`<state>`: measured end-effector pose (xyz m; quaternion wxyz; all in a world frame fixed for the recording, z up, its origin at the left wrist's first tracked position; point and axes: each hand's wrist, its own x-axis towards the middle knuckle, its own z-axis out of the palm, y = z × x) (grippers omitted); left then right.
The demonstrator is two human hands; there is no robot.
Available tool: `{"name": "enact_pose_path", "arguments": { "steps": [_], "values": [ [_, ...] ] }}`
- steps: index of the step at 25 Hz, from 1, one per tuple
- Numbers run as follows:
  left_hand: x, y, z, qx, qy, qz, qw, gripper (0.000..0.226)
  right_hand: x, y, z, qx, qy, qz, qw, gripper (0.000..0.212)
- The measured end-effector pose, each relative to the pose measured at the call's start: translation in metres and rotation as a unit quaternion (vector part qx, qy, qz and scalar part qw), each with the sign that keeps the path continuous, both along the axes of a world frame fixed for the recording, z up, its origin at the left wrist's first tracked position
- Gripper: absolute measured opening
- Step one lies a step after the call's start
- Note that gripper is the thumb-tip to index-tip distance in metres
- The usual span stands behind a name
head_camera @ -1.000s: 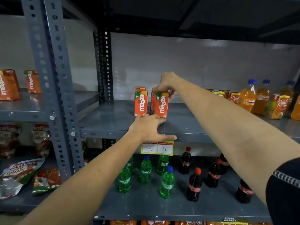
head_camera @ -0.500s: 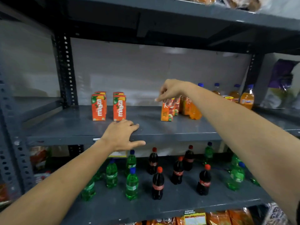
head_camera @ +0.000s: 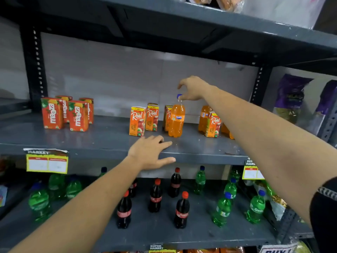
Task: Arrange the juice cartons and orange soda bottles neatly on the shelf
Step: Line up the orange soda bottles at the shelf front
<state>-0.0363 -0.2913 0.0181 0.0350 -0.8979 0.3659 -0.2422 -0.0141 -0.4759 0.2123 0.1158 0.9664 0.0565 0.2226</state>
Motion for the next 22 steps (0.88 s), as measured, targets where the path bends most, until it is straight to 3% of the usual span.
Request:
{"name": "enact_pose_path", "arguments": {
  "steps": [4, 10, 14, 22],
  "values": [
    [-0.001, 0.002, -0.003, -0.017, -0.003, 0.003, 1.000, 0.083, 0.010, -0.010, -0.001, 0.078, 0.072, 0.041, 0.994, 0.042],
    [-0.003, 0.001, -0.001, -0.039, 0.019, 0.009, 0.999, 0.081, 0.010, -0.019, -0.012, 0.199, 0.047, 0.103, 0.974, 0.041],
    [-0.006, -0.003, 0.001, -0.038, 0.032, 0.025, 0.998, 0.081, 0.010, -0.022, -0.010, 0.255, 0.031, 0.129, 0.958, 0.025],
    [-0.016, -0.099, 0.010, -0.047, 0.078, 0.038, 0.995, 0.093, -0.026, -0.112, 0.010, 0.253, 0.078, 0.058, 0.963, 0.014]
  ]
}}
